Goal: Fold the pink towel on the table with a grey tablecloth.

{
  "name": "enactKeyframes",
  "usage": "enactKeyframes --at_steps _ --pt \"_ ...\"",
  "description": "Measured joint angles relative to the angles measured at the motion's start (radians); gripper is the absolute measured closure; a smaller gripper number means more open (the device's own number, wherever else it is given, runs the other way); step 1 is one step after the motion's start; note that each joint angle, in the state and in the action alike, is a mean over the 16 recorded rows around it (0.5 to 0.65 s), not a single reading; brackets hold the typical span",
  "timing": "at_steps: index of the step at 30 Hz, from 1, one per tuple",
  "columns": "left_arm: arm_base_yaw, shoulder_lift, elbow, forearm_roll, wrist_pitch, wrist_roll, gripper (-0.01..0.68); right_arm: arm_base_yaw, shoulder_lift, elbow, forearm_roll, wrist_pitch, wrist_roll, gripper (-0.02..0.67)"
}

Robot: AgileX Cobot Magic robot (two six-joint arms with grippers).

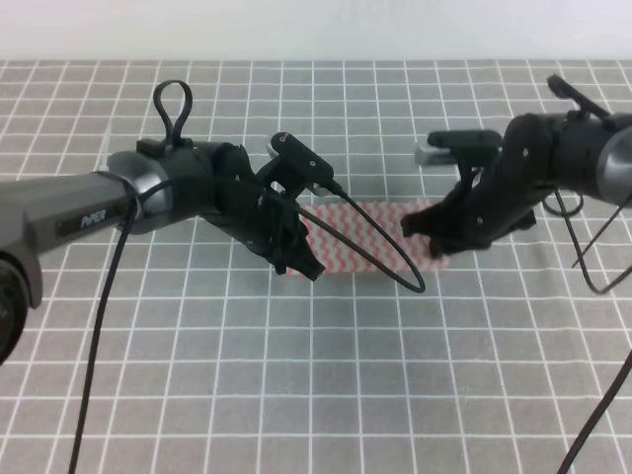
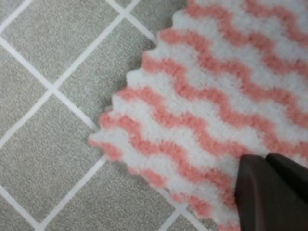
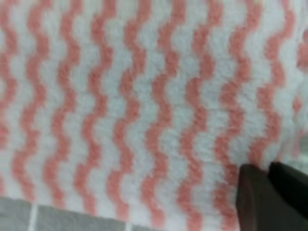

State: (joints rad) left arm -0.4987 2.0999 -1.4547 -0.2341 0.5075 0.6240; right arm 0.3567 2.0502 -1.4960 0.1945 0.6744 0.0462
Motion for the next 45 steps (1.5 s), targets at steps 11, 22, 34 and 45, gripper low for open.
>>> enactKeyframes --at_steps 11,22,34,45 --pt "0.0 0.0 0.001 0.012 0.008 0.001 0.672 0.0 -0.035 -0.074 0.119 0.041 -0.129 0.662" --pt "0.006 -0.047 0.0 0.017 -0.002 0.0 0.672 0.001 -0.044 -0.099 0.3 0.066 -0.298 0.664" --pt "0.057 -0.178 0.003 0.014 -0.008 -0.009 0.672 0.036 -0.041 -0.099 0.318 0.062 -0.355 0.664" --pt "0.08 -0.215 0.003 -0.001 -0.011 -0.016 0.672 0.1 -0.013 -0.104 0.354 0.017 -0.39 0.664"
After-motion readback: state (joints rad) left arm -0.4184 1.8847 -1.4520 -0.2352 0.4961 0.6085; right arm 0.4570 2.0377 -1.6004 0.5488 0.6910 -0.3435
